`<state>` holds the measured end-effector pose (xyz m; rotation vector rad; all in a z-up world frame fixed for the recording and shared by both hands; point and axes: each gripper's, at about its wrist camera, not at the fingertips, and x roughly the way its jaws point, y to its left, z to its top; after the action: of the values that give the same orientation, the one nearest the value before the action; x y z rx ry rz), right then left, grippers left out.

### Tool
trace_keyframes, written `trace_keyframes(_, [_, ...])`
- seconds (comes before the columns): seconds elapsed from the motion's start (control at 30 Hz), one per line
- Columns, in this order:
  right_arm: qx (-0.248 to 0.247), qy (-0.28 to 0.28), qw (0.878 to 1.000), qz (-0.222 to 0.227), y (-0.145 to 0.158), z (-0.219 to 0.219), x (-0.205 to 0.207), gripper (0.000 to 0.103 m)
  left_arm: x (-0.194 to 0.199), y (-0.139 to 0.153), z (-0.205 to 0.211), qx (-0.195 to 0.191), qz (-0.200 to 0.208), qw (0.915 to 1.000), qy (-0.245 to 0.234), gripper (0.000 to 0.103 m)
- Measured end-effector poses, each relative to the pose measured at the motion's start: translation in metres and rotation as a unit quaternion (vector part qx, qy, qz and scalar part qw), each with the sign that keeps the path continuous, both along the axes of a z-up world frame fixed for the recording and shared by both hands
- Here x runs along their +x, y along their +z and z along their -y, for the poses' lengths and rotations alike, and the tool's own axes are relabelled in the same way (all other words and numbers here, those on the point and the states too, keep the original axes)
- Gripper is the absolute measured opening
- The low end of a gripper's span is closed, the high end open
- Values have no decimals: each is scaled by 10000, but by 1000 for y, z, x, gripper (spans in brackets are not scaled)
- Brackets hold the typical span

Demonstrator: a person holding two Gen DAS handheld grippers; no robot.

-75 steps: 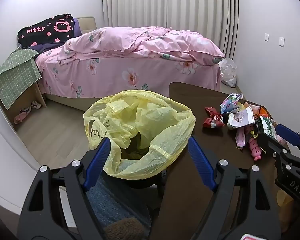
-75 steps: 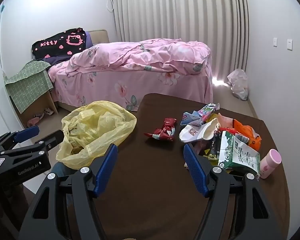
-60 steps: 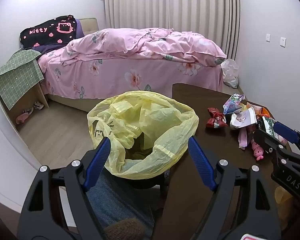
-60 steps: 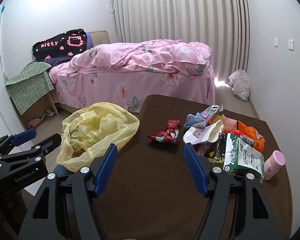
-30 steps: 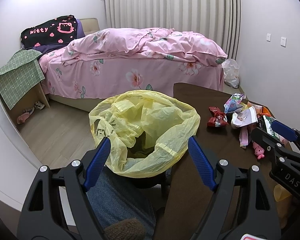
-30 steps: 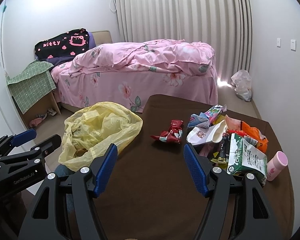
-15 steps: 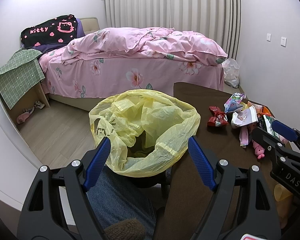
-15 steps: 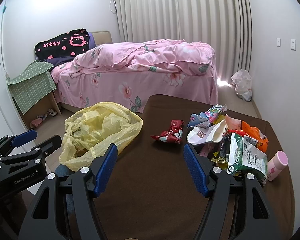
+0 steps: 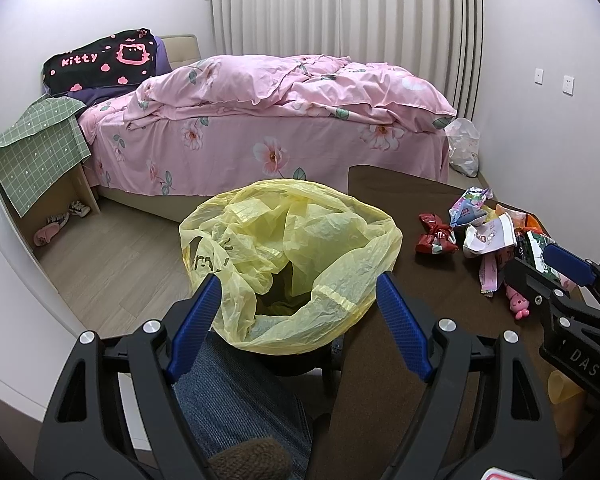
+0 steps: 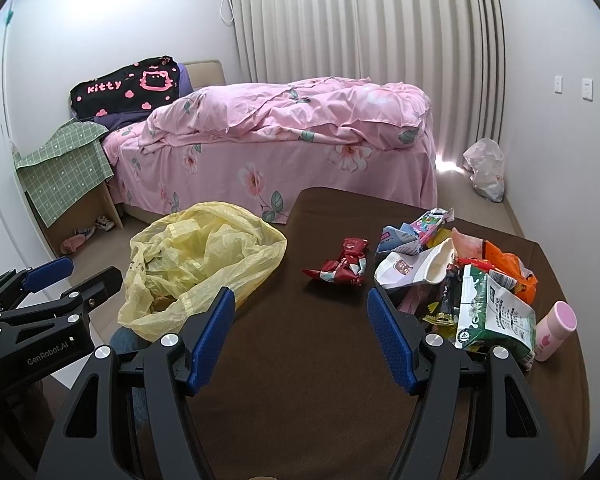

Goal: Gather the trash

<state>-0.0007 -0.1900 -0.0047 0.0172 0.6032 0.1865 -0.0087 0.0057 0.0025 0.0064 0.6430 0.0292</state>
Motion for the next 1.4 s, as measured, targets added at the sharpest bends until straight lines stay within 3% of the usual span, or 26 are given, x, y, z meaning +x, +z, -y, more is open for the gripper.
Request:
trace_keyframes(0.63, [-11, -4, 10000, -5, 0, 0, 0, 65, 0, 0, -1, -5, 5, 10000, -2, 75])
trace_keyframes(0.83, [-137, -224, 9996, 100, -2, 18, -3, 65, 1, -3, -1, -71, 95, 9999, -97, 75])
trace_keyframes(1.0, [-287, -723, 9969, 115, -6, 62, -5, 65, 13, -12, 14, -286, 147, 9976, -613, 75])
trace_keyframes(1.17, [-319, -1208, 9922, 52, -14, 110, -10, 66, 41, -26, 48, -616, -50, 9895, -1307, 79])
trace_keyframes(1.4, [-428, -1584, 9864, -77, -37, 157, -20, 66, 85, -48, 108, -418, -589, 9785, -1931, 80])
